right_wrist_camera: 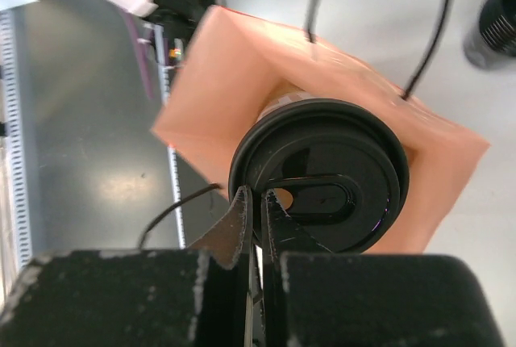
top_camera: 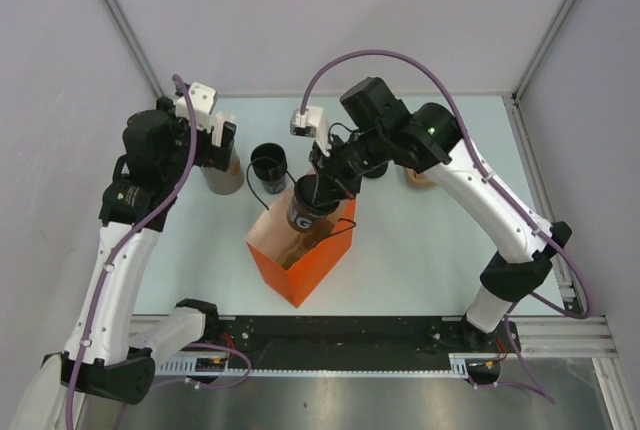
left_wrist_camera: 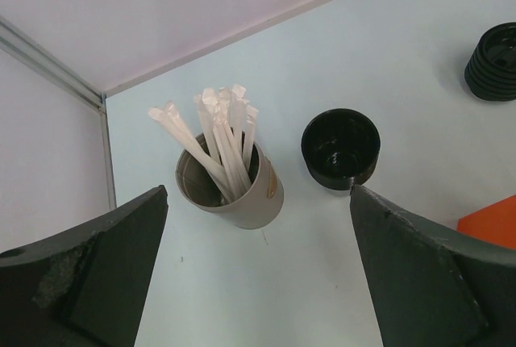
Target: Pack the takeout coffee
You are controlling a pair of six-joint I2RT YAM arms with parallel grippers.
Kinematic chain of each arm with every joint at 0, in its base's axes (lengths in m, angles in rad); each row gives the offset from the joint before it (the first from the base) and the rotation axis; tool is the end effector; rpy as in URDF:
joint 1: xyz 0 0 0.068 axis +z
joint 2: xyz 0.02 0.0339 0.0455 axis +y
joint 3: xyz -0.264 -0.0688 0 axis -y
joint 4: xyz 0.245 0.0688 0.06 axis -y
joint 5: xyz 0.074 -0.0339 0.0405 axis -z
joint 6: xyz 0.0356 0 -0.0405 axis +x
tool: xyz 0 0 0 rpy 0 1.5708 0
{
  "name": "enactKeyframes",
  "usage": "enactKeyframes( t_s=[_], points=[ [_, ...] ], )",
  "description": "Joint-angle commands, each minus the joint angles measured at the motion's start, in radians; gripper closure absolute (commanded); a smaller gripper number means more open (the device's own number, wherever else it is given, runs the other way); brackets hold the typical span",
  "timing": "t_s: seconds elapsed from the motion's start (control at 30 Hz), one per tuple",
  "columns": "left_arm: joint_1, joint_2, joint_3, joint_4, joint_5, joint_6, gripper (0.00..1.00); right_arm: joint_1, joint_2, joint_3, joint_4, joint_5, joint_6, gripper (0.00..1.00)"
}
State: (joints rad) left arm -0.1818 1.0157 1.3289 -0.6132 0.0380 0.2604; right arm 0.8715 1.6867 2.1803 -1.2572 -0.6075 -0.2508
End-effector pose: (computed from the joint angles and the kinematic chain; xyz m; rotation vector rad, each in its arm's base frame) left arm 0.1966 -0.0375 0.4380 0.4358 1.8192 0.0187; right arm 0.1856 0.2522 0.4733 -1.5243 1.8311 1.0128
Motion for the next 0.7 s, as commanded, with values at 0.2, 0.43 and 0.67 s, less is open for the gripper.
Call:
enactKeyframes(
  t_s=[0.2, 0.43, 0.67],
  points=[
    [0.008, -0.058, -0.030, 0.036, 0.085, -0.027, 0.00, 0.006, 0.119, -0.030, 0.079, 0.233, 0.051, 1.00],
    [0.008, -0.060, -0.014, 0.029, 0.147, -0.036, 0.00, 0.055, 0.160, -0.042, 0.051, 0.271, 0.051, 1.00],
    [0.008, -0.046, 0.047, -0.005, 0.292, -0.036, 0.00, 0.081, 0.136, -0.082, 0.051, 0.322, 0.032, 1.00]
  ],
)
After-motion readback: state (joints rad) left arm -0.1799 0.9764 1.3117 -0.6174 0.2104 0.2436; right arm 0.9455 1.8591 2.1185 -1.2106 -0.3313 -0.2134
